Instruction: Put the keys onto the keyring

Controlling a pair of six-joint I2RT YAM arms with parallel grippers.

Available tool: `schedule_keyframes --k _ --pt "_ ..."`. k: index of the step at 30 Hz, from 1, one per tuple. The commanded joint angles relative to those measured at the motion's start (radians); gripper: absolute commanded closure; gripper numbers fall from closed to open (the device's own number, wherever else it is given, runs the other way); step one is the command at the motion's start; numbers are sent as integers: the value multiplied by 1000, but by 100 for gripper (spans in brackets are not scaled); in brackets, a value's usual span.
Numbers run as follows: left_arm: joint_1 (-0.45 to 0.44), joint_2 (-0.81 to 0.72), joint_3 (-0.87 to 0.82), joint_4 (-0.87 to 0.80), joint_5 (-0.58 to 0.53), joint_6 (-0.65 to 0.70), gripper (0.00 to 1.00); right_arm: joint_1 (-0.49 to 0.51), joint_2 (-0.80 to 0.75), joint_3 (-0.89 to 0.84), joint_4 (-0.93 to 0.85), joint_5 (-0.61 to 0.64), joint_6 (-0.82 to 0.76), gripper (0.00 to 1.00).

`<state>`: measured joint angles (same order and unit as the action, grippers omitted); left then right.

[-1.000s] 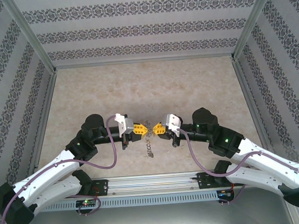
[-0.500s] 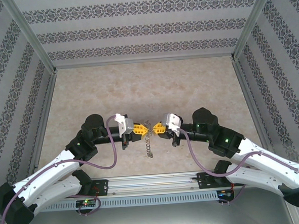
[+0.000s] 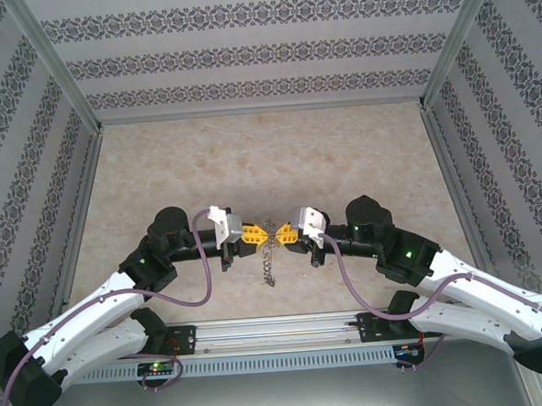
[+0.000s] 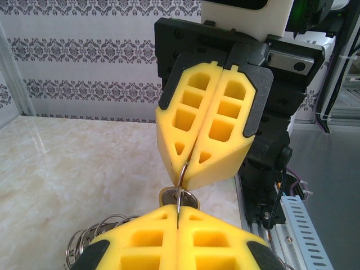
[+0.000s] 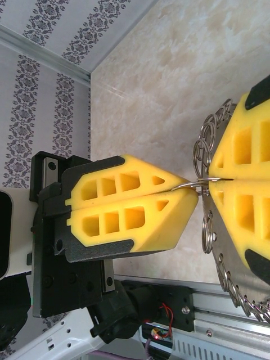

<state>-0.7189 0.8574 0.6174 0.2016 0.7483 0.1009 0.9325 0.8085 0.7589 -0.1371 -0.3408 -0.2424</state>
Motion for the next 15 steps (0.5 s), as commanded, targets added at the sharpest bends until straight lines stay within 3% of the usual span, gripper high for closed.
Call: schedule_keyframes --k 1,15 --pt "-4 -17 -1 58 4 19 100 12 -15 3 16 -4 1 100" --pt "-4 -20 -6 62 6 16 100 12 -6 0 12 -6 3 100"
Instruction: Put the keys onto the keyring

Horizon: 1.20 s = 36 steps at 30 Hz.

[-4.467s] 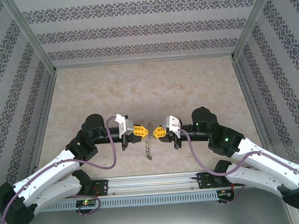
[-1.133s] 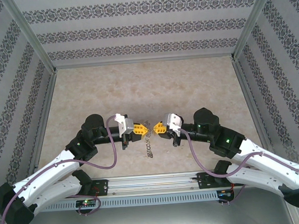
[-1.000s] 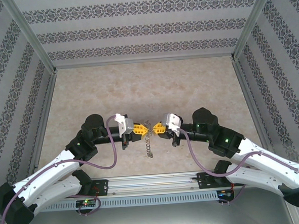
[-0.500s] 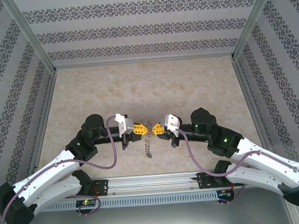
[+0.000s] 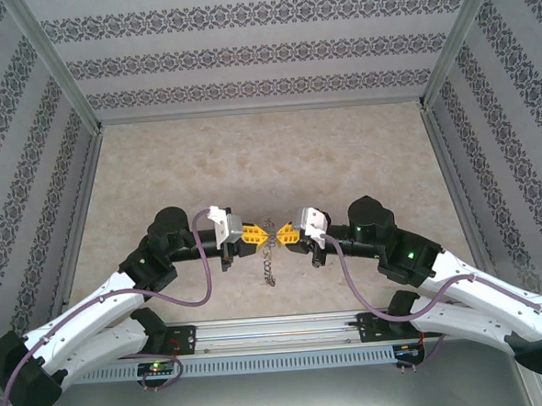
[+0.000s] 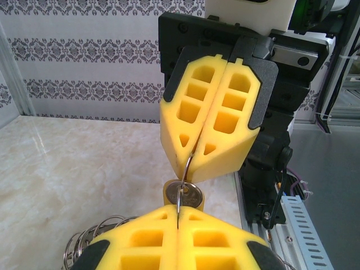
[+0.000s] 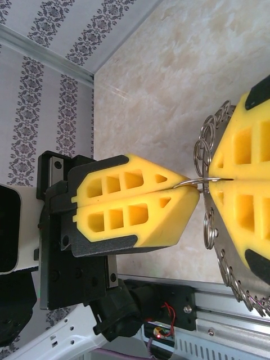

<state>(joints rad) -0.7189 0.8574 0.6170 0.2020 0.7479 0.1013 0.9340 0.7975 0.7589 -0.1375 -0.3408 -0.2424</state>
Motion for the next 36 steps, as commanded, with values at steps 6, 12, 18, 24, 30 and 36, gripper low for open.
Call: schedule_keyframes --k 6,12,18,24,30,36 --pt "-4 -21 -7 64 7 15 100 11 4 -1 10 1 4 100" --pt "-4 -21 -6 65 8 15 100 11 15 5 12 3 4 100" --pt "-4 -21 -7 65 10 15 100 11 34 12 13 8 4 100" --pt "-4 -22 -7 66 9 15 100 11 48 23 6 11 4 100" --pt "-4 -26 -9 65 8 15 100 11 55 31 2 12 4 100" --pt "-4 -23 -7 60 7 20 100 11 48 33 4 6 -1 100"
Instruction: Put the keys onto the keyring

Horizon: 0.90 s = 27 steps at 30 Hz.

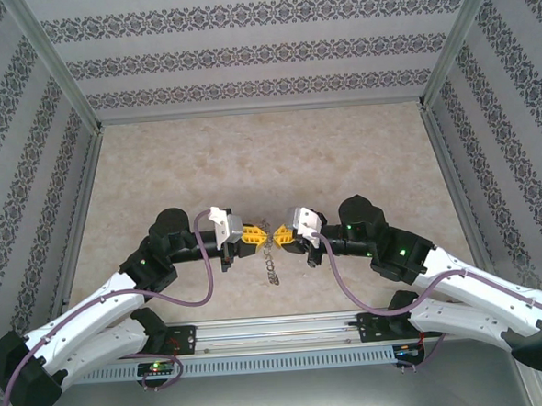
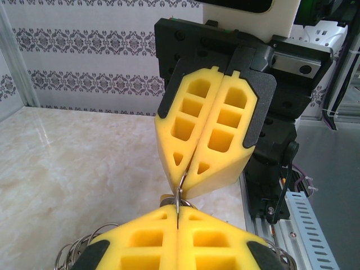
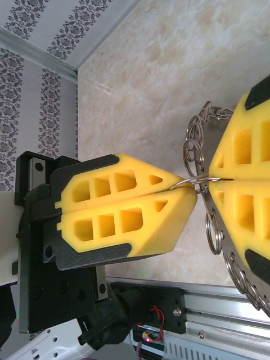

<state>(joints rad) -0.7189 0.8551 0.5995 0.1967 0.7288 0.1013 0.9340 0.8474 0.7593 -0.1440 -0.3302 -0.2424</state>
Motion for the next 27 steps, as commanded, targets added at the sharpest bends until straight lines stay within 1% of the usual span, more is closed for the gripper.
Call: schedule_keyframes --k 1,27 --pt "-4 -21 11 63 24 21 100 11 -3 36 10 -8 -3 100" --pt "-4 -18 26 40 17 34 100 41 66 109 -3 -32 -37 100"
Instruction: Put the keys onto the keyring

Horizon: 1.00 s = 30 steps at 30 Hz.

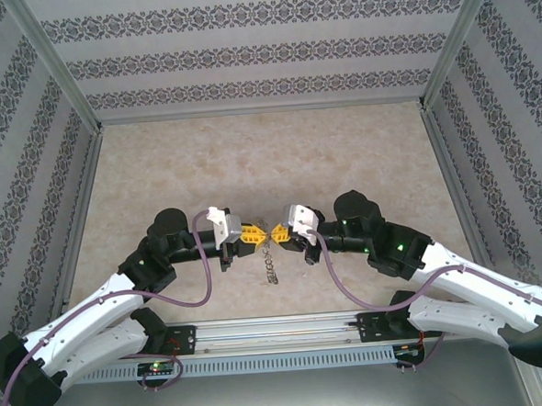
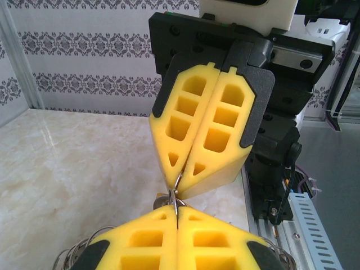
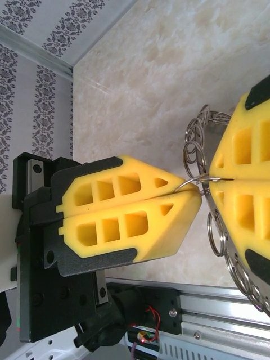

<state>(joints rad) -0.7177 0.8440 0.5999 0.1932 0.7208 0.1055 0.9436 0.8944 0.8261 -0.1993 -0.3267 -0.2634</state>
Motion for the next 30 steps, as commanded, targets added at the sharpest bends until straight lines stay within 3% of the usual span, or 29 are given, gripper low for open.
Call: schedule_keyframes --k 1,30 --pt "-5 -7 26 42 25 29 100 34 22 46 48 -31 -19 100" --pt "-5 -8 29 29 17 30 100 113 59 76 41 36 -72 100"
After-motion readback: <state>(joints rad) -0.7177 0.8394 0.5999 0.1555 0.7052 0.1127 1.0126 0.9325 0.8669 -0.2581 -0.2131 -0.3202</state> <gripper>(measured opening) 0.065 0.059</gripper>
